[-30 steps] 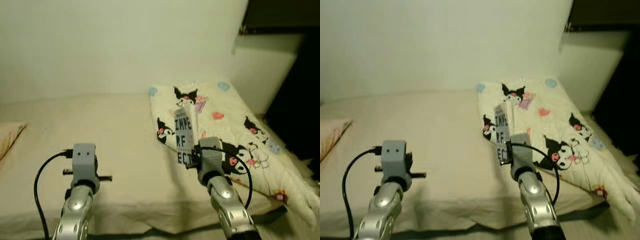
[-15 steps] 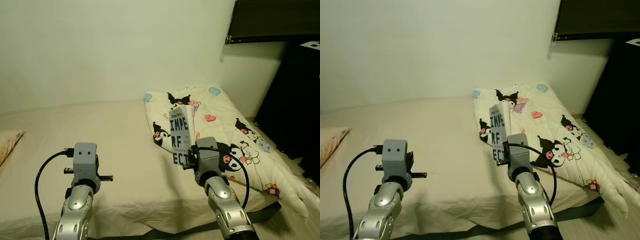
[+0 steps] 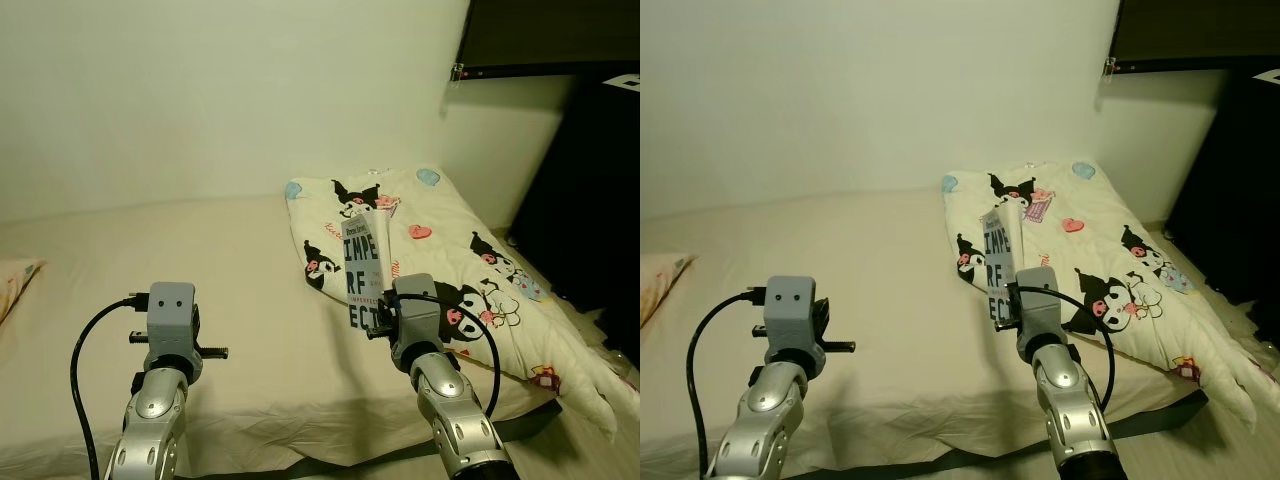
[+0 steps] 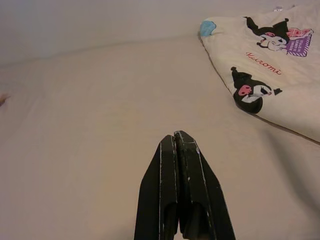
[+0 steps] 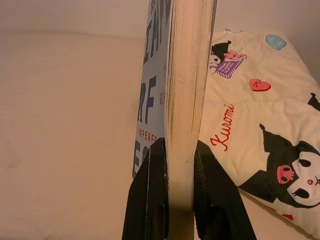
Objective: Clean up the room
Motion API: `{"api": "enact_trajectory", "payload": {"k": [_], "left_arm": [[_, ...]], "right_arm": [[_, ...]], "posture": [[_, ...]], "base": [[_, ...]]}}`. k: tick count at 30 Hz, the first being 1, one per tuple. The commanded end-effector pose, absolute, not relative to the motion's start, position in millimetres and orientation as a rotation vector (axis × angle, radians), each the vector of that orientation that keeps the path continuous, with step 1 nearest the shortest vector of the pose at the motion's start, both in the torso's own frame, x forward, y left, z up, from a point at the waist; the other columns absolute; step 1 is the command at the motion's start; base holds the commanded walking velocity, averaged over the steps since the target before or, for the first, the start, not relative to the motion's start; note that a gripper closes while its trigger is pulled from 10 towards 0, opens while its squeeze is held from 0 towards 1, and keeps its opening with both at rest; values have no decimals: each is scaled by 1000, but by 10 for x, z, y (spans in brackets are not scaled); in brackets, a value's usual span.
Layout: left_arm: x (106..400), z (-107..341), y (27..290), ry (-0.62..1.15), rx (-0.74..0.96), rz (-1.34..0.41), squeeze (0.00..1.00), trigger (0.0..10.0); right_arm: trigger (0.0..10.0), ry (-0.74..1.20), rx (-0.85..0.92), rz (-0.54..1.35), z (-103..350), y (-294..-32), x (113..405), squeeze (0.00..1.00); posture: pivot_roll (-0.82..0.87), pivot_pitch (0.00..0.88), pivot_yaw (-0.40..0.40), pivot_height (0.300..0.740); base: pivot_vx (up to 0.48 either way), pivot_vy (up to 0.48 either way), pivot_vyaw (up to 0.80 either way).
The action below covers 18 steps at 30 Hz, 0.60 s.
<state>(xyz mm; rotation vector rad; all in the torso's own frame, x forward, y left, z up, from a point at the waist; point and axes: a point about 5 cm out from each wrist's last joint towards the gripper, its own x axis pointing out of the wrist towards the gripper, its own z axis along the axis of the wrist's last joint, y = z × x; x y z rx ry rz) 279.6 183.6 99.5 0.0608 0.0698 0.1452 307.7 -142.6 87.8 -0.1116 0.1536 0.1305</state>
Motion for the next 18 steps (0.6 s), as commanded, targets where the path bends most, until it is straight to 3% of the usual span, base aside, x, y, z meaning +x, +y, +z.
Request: {"api": "enact_trajectory", "payload": {"k": [1,9,18], "left_arm": [[2796,996,1863,70,69,153,0,10000],[2806,1001,1869,67,57,154,0,10000],[2813,1008,1871,66,58,146,0,10000]], "right_arm": [[10000,125,-88,127,921,-1422,3077,0],[10000,118,-80,127,932,-1420,3084,0],[10000,116,-75,124,934,-1414,3084,0]], "posture": [[-33,36,-11,740],[-33,35,-10,740],[-33,34,-6,740]], "base": [[0,0,0],[0,0,0],[0,363,0]]}}
